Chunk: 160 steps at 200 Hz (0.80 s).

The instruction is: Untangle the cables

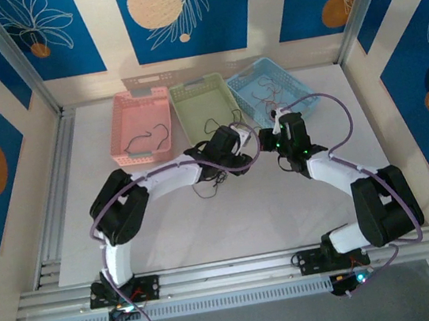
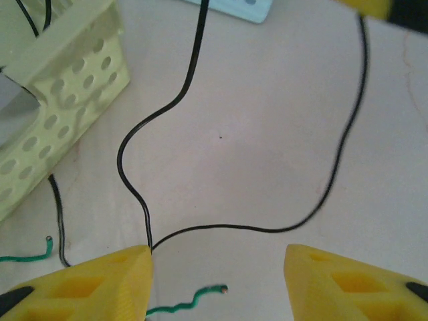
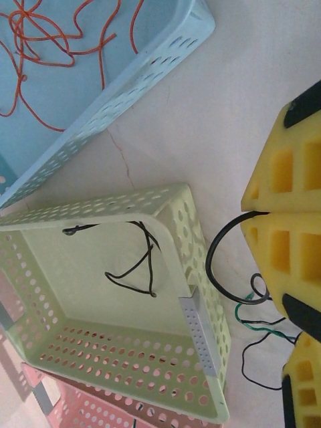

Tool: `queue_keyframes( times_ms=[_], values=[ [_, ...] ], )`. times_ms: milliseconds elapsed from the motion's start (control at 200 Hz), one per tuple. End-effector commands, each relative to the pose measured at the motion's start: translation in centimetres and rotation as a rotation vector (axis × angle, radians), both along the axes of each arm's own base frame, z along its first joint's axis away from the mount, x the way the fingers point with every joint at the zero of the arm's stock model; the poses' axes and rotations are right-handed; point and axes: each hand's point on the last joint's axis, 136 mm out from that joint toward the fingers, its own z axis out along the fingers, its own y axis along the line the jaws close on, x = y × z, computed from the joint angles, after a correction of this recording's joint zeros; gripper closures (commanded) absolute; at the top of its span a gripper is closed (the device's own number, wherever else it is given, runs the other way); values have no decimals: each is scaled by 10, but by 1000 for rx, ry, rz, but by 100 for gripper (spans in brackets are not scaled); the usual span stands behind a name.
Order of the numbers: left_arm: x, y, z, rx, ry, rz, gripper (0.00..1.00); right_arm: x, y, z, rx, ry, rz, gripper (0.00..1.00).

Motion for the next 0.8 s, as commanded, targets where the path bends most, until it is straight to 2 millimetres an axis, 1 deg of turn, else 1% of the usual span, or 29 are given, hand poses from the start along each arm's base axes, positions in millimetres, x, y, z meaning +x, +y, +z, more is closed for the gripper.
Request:
queue_keyframes(
  times_ms=[0,145,300,435,555,655,795],
  values=[
    [11,-3,-2,15,-16,39,46,2,1,2,19,8,1,100],
    [16,-7,-10,28,-15,52,51,2,1,2,21,9,2,100],
    [19,-4,-14,49,-20,64,57,2,1,1,21,11,3,100],
    [18,-3,-13,51,-22,61,73,2,1,1,20,12,2,100],
    [14,0,-4,32,-35,63,87,2,1,1,18,11,1,100],
    [9,8,6,21,-49,70,100,2,1,2,19,11,0,100],
    [-5,26,29,-24,-77,82,100,1,-7,0,7,17,-39,100]
  ],
)
